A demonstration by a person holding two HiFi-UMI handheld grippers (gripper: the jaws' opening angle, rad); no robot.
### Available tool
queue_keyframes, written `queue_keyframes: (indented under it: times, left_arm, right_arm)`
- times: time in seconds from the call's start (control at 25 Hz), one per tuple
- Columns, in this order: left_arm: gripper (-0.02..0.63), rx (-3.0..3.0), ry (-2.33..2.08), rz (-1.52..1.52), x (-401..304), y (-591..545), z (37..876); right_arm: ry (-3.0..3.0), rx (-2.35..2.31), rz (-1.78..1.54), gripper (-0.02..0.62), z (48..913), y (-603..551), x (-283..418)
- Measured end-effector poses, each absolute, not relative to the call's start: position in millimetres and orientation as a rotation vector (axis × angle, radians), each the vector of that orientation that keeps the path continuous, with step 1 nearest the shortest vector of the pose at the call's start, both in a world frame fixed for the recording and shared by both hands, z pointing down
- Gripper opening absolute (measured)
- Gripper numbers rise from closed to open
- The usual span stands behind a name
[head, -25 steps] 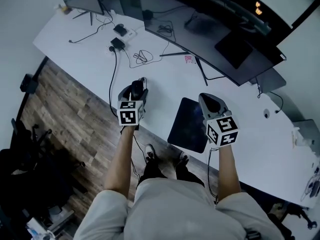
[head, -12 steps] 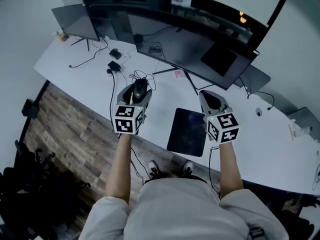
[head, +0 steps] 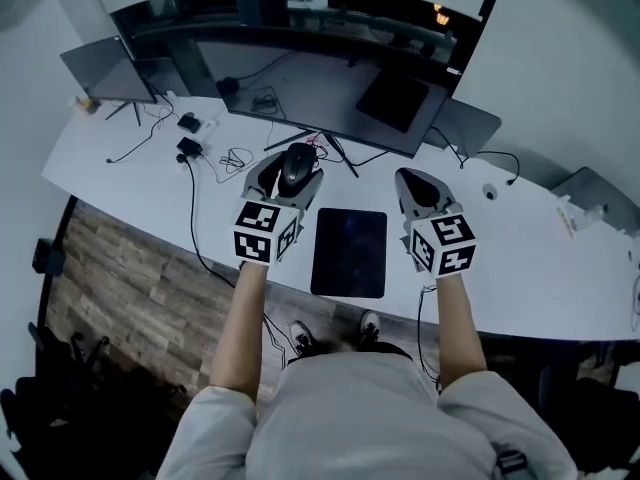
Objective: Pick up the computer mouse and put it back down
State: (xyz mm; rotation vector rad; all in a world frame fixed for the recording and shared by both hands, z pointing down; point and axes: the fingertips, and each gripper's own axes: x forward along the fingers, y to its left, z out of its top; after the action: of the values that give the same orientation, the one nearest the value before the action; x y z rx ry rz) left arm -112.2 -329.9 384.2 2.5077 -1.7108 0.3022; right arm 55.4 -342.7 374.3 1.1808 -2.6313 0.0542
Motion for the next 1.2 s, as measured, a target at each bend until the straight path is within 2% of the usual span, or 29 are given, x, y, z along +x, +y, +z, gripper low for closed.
queue_keyframes:
  times: [0.48, 1.2]
  left_arm:
    - [0.298, 2.572, -1.364, 0.461, -6.3, -321.0, 472.5]
    - [0.296, 2.361, -1.149, 0.598, 51.1, -295.2, 627.7]
  right_arm:
    - [-2.501, 1.295, 0.149, 0.015, 419.8, -306.2, 127.9]
    - [-2.342, 1.341, 0.363, 0.015, 510.2, -270.3, 176.7]
